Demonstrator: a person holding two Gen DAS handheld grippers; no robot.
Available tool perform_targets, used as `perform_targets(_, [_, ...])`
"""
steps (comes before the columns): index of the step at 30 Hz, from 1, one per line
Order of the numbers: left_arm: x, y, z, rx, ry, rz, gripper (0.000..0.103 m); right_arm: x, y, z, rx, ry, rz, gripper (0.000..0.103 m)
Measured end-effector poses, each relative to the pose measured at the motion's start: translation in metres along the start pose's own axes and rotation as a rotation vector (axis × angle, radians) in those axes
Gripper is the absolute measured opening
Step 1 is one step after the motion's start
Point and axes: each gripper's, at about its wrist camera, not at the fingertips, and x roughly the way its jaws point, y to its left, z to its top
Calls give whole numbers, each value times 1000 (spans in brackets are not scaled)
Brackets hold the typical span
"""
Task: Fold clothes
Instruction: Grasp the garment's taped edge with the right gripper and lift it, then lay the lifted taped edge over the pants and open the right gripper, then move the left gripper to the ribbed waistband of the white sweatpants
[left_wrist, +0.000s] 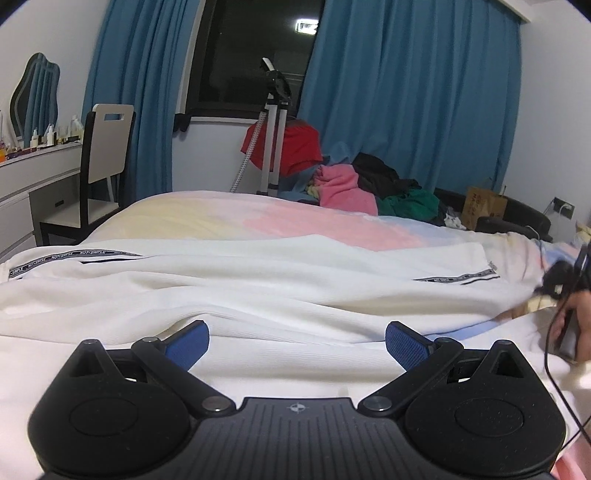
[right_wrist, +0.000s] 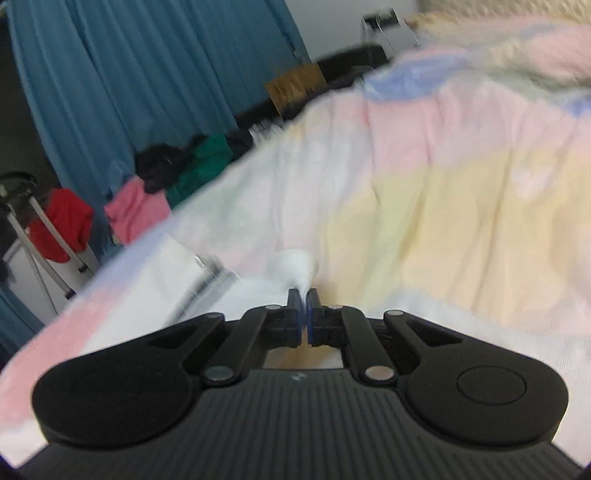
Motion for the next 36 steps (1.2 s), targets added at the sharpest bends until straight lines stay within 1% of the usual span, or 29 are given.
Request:
perform_targets(3, [-2,-3,3,5,-4,1,102,-15,8,21,-2,-51,50,5])
perform_targets(5, [-5,-4,5,1,-9,-6,102,-17,10,27,-29,-63,54,5])
perform_targets(6, [-8,-4,5,-2,-13,-11,102,-20,5,27,-27,-64,55,5])
perform_targets(8, [-12,-4,5,1,-15,-14,102,-18,-12,21,-15,-45,40,5])
perform_targets(10, [-16,-4,5,4,-11,-8,102,-12,-33,5,-2,-14,5,5])
perform_targets(12, [-21,-4,4,12,2,5,102,-10,-48,-15,-23,2,-21,6])
perform_targets(14, [-30,-3,3,21,9,18,102,-11,-48,-23,-55,4,-17,7])
perform_targets(17, [-43,1,6,22,-7,22,102,-16,-34,-16,-101,-22,-22,12])
perform_targets(18, [-47,1,8,18,-14,27,102,-19,-29,-14,-121,-17,-31,12])
perform_targets(20, [-51,1,9,17,-21,32,102,-33,-22,-14,-151,-8,-27,13])
perform_targets(21, [-53,0,10,18,-23,33,102,-42,-18,-14,-168,-5,-6,14])
perform_targets(22, [-55,-1,11,19,-25,35,102,-53,-15,-15,-195,-5,11,27])
perform_targets(23, [-57,-2,11,26,-27,39,102,-65,-12,-16,-228,-9,28,51])
perform_targets(24, [-61,-3,11,32,-31,42,102,-78,-11,-17,-244,-19,42,63])
perform_targets(25, [-64,-4,12,35,-35,44,102,-92,-10,-16,-253,-27,55,79])
perform_targets(26, [-68,-5,12,39,-39,46,102,-107,-8,-16,-261,-35,68,82])
perform_targets(28, [-75,-7,13,46,-48,49,102,-135,-5,-15,-278,-50,95,81])
perform_targets(31, [-90,-8,16,37,-63,54,102,-178,-1,-16,-302,-63,168,81])
perform_targets(35, [-114,-14,20,44,-99,62,103,-217,1,-19,-328,-16,273,81])
perform_targets(36, [-120,-16,21,50,-111,67,103,-226,1,-21,-343,-16,298,81])
